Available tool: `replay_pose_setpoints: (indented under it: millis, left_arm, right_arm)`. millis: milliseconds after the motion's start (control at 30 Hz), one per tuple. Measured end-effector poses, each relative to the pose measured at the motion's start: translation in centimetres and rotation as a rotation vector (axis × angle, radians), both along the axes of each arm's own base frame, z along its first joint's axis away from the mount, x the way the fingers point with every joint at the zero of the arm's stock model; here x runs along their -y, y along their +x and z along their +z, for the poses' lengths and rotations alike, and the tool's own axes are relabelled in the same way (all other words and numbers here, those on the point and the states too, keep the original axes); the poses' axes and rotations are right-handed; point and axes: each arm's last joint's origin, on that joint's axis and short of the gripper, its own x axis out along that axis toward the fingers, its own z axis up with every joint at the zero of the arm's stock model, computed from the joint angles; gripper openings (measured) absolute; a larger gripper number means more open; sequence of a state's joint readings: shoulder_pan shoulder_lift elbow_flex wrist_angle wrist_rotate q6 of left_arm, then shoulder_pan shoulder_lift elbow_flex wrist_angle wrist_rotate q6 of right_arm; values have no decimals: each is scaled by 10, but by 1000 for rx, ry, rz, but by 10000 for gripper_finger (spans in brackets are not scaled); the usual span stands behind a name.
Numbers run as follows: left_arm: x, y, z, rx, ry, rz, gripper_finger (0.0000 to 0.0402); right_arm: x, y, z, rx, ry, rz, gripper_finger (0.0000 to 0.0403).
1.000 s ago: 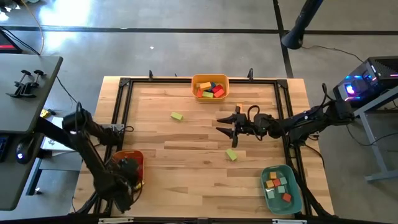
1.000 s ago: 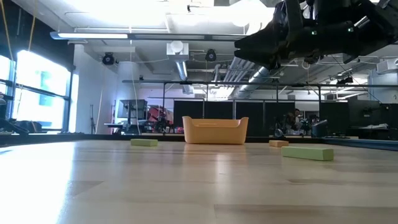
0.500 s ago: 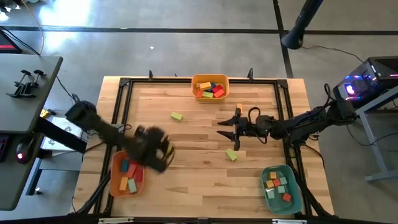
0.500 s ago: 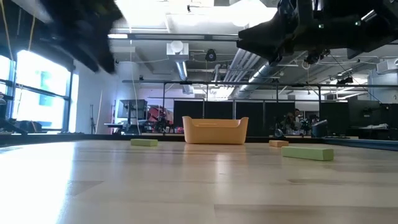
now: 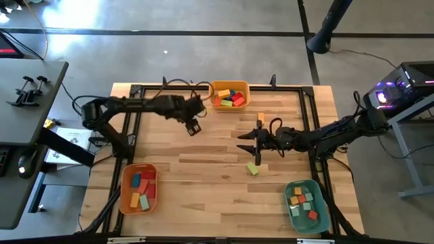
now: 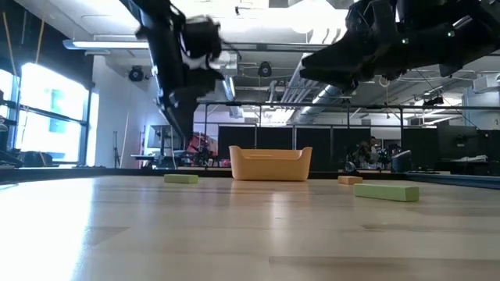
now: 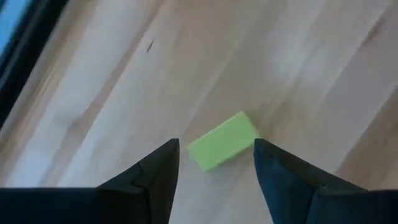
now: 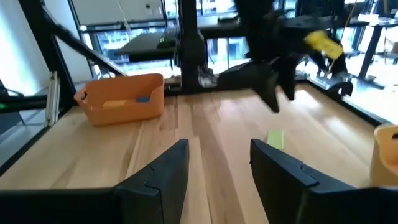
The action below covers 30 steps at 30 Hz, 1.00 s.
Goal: Sort blocks by size
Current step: Put the top green narrow rectangular block into the orange bin
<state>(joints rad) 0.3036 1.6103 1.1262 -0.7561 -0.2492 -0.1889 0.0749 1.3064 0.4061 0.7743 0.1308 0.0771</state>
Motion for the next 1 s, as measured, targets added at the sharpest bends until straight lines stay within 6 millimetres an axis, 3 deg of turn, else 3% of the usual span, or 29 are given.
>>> replay_pose_setpoints:
  millis: [100,200,333,600,767,867,1000]
  left_arm:
    - [-17,0,-15,-74,-58,-203,180]
    - [-18,4,-30,-144,-110,-482,173]
    - [-19,8,-40,-189,-84,-653,180]
    - [-25,12,-64,-286,-88,-787,242]
    - [-35,16,-83,-301,-105,-734,262]
    - [-36,15,-93,-303,-168,-721,245]
    - [-33,16,-98,-276,-235,-677,176]
  right_arm:
    - [-5,-1,-2,-26,1,19,165]
    - [-12,-1,-3,-30,1,45,165]
    - [-20,-2,-3,-29,-3,54,165]
    - [-29,-4,-3,-26,-6,25,165]
    - [-30,-5,-3,-27,19,26,165]
    - [-33,-5,-3,-27,18,34,165]
    - [-35,-6,-3,-25,18,41,165]
